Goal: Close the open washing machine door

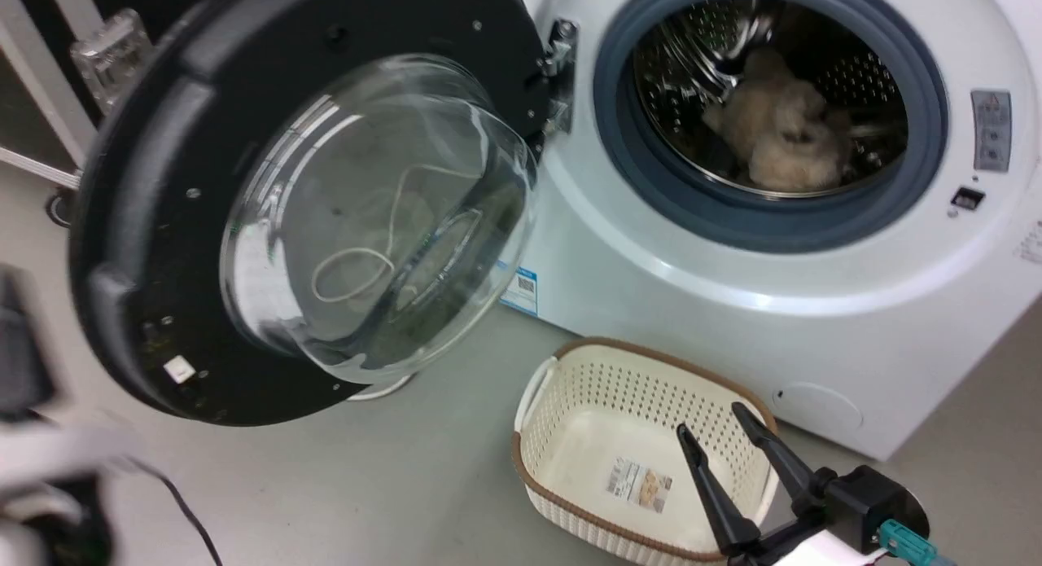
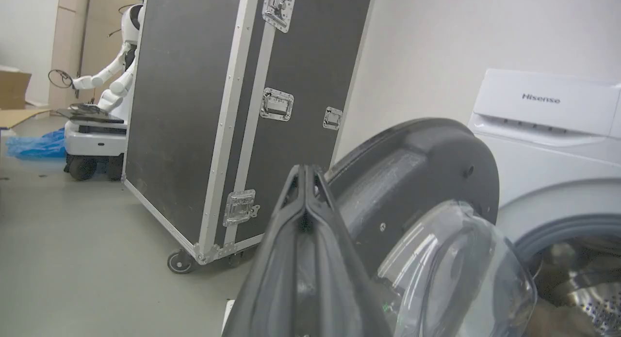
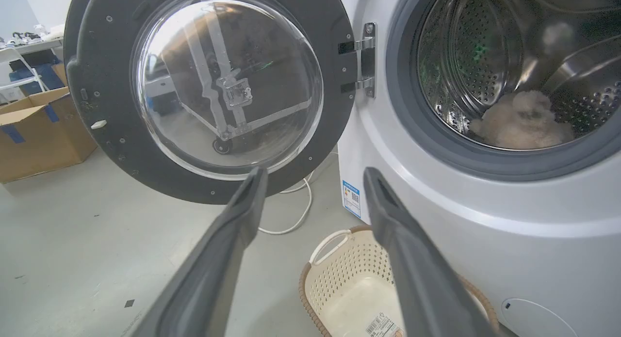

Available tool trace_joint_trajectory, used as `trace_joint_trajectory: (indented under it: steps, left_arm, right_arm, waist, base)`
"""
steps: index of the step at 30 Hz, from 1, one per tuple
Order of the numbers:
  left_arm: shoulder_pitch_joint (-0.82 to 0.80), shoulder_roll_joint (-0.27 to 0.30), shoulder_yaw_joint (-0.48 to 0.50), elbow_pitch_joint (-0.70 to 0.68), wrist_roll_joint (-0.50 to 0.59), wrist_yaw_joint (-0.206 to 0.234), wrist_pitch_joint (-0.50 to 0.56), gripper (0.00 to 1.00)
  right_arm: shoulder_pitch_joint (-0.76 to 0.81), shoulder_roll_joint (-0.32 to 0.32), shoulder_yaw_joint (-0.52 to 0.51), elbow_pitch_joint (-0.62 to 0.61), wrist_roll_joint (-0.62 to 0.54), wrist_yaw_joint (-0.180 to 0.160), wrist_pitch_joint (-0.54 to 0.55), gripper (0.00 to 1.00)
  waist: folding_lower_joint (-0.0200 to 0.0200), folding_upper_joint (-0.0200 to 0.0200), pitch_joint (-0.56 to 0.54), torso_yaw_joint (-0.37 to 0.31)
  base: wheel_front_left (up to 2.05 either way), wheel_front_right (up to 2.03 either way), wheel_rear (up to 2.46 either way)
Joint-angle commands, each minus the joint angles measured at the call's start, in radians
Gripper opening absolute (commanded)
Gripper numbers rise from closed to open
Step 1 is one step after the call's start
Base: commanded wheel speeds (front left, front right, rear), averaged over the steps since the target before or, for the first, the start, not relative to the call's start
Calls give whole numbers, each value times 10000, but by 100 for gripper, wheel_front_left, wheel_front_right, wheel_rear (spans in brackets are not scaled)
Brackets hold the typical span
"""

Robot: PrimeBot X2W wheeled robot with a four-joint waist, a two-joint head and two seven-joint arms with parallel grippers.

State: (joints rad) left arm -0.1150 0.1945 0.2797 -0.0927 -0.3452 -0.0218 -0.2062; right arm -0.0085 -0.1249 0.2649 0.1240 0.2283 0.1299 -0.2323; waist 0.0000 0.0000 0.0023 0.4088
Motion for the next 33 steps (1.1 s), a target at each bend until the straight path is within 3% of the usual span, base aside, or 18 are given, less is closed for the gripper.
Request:
trace_joint_trajectory:
  steps: [1, 3, 4, 5, 7, 10, 15, 16, 17, 18, 21, 28, 32, 33]
  left_arm:
    - [-779, 43, 659, 170, -1183, -26, 338, 0]
    - [-1473, 344, 1334, 489, -2304, 47, 1014, 0]
    - [-1473, 344, 1334, 489, -2304, 47, 1014, 0]
    - [-2055, 844, 1902, 944, -3059, 195, 1671, 0]
    - [-2324, 1056, 2158, 1227, -3447, 294, 2028, 0]
    - [-3344, 1692, 3094, 2462, -5136, 785, 3549, 0]
    - [-3844, 2118, 3377, 3613, -6282, 1033, 5133, 0]
    - [-3867, 2212, 3224, 4061, -6788, 1057, 6219, 0]
    - [-3867, 2212, 3224, 4061, -6788, 1057, 6219, 0]
    - [-3832, 2241, 3085, 4289, -7302, 962, 7215, 0]
    - [-3764, 2202, 3110, 4325, -7861, 854, 7996, 0]
    - [-3088, 1989, 2974, 3777, -8536, 277, 9099, 0]
    - [-2408, 1714, 2908, 3197, -8927, 90, 9765, 0]
    - [-1790, 1349, 2791, 2602, -9163, 36, 10192, 0]
  right_arm:
    - [-42, -124, 25, 36, 124, 7, -99, 100]
    - [-118, -218, 16, 21, 181, 7, -140, 100]
    - [-118, -218, 16, 21, 181, 7, -140, 100]
    - [-191, -279, 14, 28, 255, 8, -182, 100]
    - [-225, -287, 17, 61, 333, 8, -203, 100]
    - [-412, -439, 178, 131, 551, 8, -287, 100]
    - [-512, -563, 170, 141, 614, 8, -295, 100]
    - [-552, -614, 190, 153, 640, 8, -295, 100]
    - [-552, -614, 190, 153, 640, 8, -295, 100]
    - [-583, -646, 220, 168, 657, 8, -295, 100]
    - [-637, -680, 249, 181, 670, 8, -295, 100]
    - [-653, -632, 229, 262, 728, 8, -295, 100]
    - [-557, -553, 153, 347, 793, 8, -295, 100]
    - [-454, -444, -4, 390, 818, 8, -295, 100]
  waist:
    - [0, 0, 269, -202]
    - [0, 0, 447, -295]
    - [0, 0, 447, -295]
    - [0, 0, 631, -397]
    - [0, 0, 715, -450]
    - [0, 0, 1010, -613]
    - [0, 0, 1183, -771]
    - [0, 0, 1229, -828]
    - [0, 0, 1229, -828]
    - [0, 0, 1260, -871]
    - [0, 0, 1315, -917]
    - [0, 0, 1212, -1006]
    - [0, 0, 934, -1055]
    - [0, 0, 642, -1116]
  base:
    - [0, 0, 0]
    - [0, 0, 0]
    - [0, 0, 0]
    - [0, 0, 0]
    - [0, 0, 0]
    - [0, 0, 0]
    - [0, 0, 0]
    - [0, 0, 0]
    - [0, 0, 0]
    - [0, 0, 0]
    - [0, 0, 0]
    - [0, 0, 0]
    - [0, 0, 0]
    - [0, 0, 0]
